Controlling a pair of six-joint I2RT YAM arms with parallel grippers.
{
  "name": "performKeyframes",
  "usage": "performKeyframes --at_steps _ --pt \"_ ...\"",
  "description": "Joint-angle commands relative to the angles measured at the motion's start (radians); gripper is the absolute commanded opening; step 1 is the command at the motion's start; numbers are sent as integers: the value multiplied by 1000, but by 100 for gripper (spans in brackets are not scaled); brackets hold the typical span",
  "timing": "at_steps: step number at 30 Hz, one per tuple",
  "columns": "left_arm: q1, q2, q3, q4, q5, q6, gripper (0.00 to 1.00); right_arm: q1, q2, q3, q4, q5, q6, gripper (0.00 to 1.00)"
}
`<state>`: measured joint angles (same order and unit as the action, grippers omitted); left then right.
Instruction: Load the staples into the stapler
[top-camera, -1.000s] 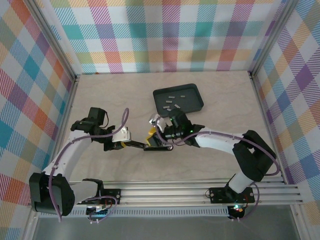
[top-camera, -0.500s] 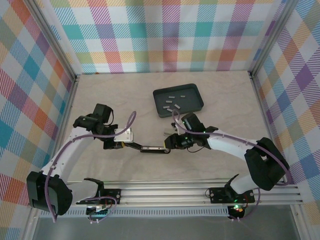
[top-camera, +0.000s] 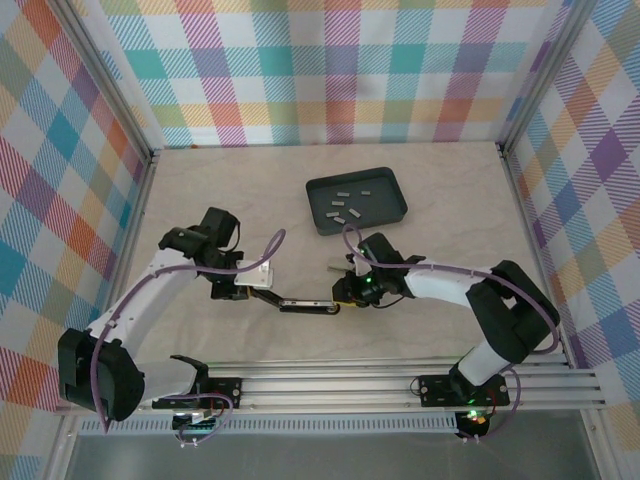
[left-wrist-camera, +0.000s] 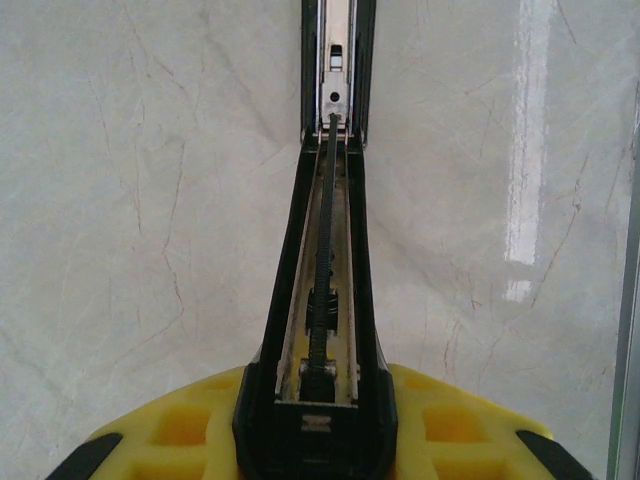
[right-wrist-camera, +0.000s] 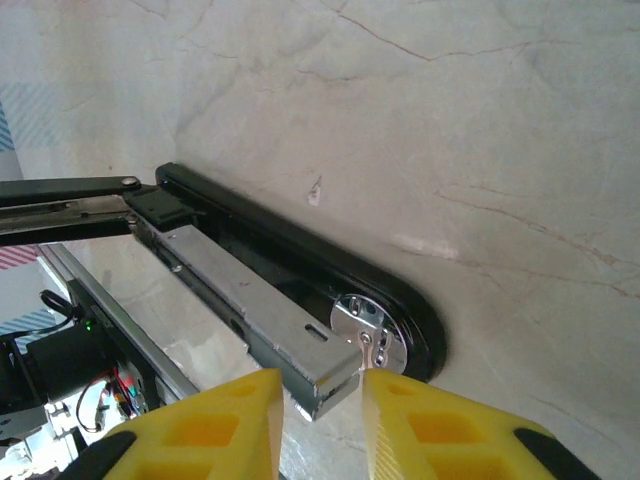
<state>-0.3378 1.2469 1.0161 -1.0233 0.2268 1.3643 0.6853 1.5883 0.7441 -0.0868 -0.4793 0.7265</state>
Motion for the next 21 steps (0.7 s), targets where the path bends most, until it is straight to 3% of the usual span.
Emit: performKeyframes --at_steps 1,12,21 --pt "-25 16 49 -19 -14 -57 9 -3 25 -17 42 -32 20 24" --pt "-116 37 98 -5 -43 -118 11 0 65 -35 71 -38 16 15" --pt "-263 105 180 28 -54 -169 11 8 86 -38 132 -50 28 13"
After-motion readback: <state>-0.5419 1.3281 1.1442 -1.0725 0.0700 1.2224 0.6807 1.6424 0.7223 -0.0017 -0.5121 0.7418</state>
